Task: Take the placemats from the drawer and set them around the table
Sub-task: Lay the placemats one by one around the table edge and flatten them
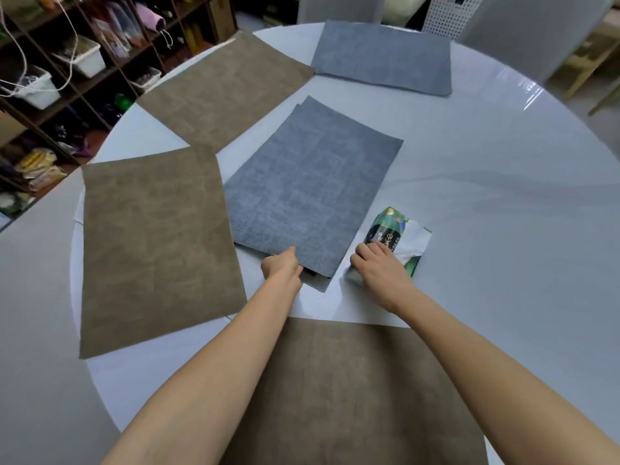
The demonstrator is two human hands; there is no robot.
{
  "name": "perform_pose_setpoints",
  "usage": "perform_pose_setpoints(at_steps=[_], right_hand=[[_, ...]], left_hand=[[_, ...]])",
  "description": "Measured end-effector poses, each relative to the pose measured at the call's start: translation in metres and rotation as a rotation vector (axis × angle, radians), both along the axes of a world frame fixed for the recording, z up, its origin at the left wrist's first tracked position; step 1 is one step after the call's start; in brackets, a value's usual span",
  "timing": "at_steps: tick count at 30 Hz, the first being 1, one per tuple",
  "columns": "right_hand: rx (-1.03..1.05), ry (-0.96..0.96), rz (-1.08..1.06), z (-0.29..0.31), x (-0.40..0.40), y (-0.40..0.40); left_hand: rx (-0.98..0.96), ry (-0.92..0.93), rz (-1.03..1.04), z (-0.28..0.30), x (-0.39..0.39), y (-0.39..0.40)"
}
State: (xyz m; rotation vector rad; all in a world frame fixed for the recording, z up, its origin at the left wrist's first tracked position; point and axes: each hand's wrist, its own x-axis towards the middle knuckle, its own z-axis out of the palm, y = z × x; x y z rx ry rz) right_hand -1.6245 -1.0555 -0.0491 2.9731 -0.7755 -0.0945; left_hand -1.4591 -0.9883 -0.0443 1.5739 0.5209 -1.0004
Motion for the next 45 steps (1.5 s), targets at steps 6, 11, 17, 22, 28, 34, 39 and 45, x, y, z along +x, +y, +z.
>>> perform_pose_setpoints(at_steps=[6, 11, 17, 22, 28, 34, 39, 45], right_hand=[[0.315, 0.019, -0.185, 0.015, -0.001, 0.0], [0.481, -0.361, -0.308, 0.04, 0.028, -0.017], [0.7, -0.707, -0.634, 0.086, 0.064, -0.076], [0.54, -0.834, -0.572, 0.146, 0.067, -0.112], [0.432, -1.022, -0.515, 0.188, 0.022, -0.127], [0.626, -0.894, -0.606, 0.181, -0.063, -0.151], [0.829, -0.959, -0.732, 0.178, -0.146, -0.158], [0.84, -0.888, -0.782, 0.188, -0.225, -0.16]], left_hand=[[-0.113, 0.102, 0.027, 0.009, 0.01, -0.005], [-0.257, 0.168, 0.01, 0.041, 0.012, -0.028], [-0.389, 0.174, 0.024, 0.09, 0.025, -0.061], [-0.507, 0.184, -0.053, 0.149, 0.026, -0.09], [-0.652, 0.156, -0.092, 0.192, -0.01, -0.11], [-0.744, 0.154, -0.079, 0.224, -0.095, -0.128], [-0.935, 0.173, -0.127, 0.267, -0.172, -0.15], [-1.027, 0.194, -0.191, 0.292, -0.215, -0.148]])
